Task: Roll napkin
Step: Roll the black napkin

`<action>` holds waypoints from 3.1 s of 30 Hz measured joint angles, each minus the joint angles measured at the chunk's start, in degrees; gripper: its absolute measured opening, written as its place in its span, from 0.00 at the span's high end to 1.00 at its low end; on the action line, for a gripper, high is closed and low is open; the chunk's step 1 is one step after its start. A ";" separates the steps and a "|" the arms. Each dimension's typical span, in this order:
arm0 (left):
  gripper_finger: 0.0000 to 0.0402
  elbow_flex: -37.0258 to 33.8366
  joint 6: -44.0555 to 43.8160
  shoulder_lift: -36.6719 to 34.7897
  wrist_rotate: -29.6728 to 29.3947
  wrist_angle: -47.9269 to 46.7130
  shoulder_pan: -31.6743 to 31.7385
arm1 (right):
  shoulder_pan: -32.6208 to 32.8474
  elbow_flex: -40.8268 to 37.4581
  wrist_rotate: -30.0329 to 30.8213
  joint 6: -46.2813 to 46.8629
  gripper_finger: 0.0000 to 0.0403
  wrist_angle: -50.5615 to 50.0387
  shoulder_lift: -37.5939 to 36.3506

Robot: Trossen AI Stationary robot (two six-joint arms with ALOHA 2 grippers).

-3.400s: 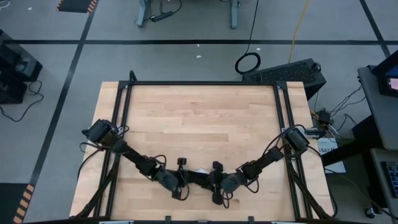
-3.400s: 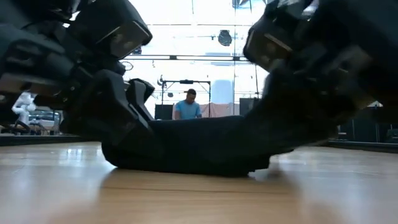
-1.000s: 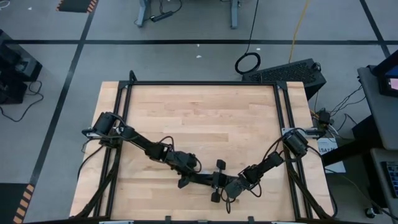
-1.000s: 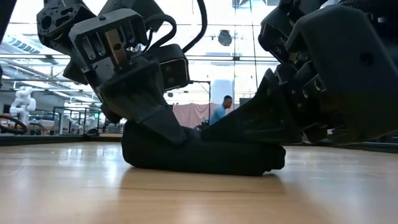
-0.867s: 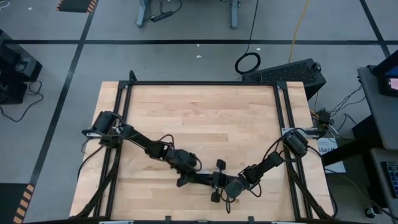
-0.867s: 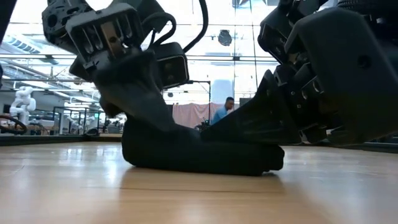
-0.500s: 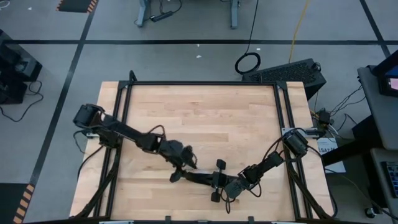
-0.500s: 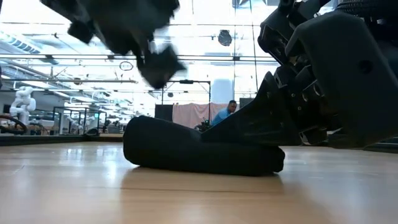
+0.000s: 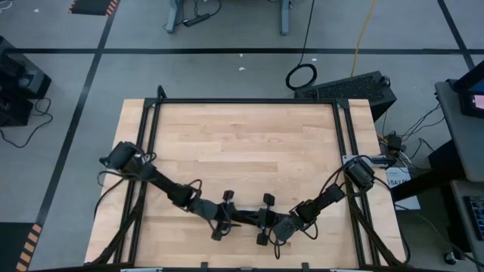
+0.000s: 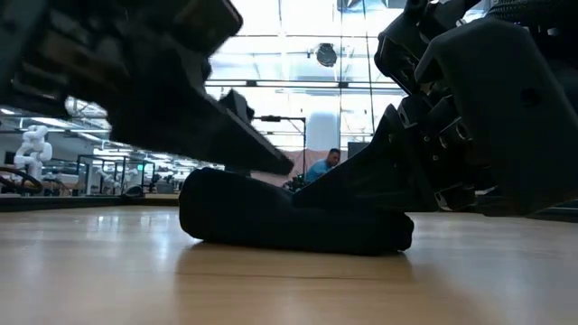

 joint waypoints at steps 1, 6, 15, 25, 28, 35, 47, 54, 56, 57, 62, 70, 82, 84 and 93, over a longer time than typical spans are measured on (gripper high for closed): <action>0.60 0.00 -0.38 0.60 -0.12 0.00 0.32 | 0.02 0.00 0.00 0.00 1.00 -0.02 0.00; 0.81 -0.90 -3.34 2.34 -0.90 -0.42 2.40 | 0.02 -0.02 -0.11 -0.02 1.00 -0.25 0.00; 0.98 -5.38 -7.07 2.35 2.41 6.65 3.91 | -0.07 0.07 -1.09 1.53 1.00 -1.38 -0.02; 0.94 -9.31 -9.51 0.92 4.28 15.00 4.18 | 0.08 -0.04 -1.45 1.46 1.00 -1.49 -0.02; 0.94 -9.28 -9.61 0.97 4.33 10.68 4.31 | 0.04 -0.02 -1.53 1.46 1.00 -1.45 0.00; 0.94 -9.14 -9.56 0.86 4.33 8.30 4.05 | 0.02 -0.02 -1.51 1.39 1.00 -1.37 0.00; 0.94 -9.25 -9.75 0.60 4.33 8.88 3.40 | 0.06 -0.09 1.28 -6.13 1.00 0.83 -6.53; 0.93 -9.27 -10.04 0.58 4.33 9.34 3.40 | 0.04 -0.13 1.29 -0.87 1.00 -2.02 -3.45; 0.93 -9.27 -11.01 0.58 4.31 9.37 3.40 | 0.04 -0.15 1.42 0.64 1.00 -1.38 -1.79; 0.93 -9.27 -11.27 0.58 4.33 9.42 3.40 | 0.04 -0.14 1.45 1.42 1.00 -1.01 -1.31; 0.93 -9.27 -11.30 0.52 4.33 9.96 3.40 | 0.04 -0.07 1.83 1.80 1.00 -0.35 -0.70; 0.93 -9.29 -9.97 -5.75 5.20 8.43 3.76 | -0.09 -0.09 1.60 -6.31 1.00 1.01 -5.25; 0.93 -9.25 -8.40 -11.22 5.34 2.55 4.52 | -0.20 -0.09 1.27 -6.94 1.00 -0.50 -8.00; 0.93 -9.25 -8.37 -11.27 5.78 2.54 4.13 | 0.02 -0.09 0.51 -6.08 1.00 -0.69 -8.00; 0.93 -9.20 -9.11 -10.65 5.19 3.00 -0.09 | 1.68 -0.07 -4.43 -0.71 1.00 -0.54 -7.58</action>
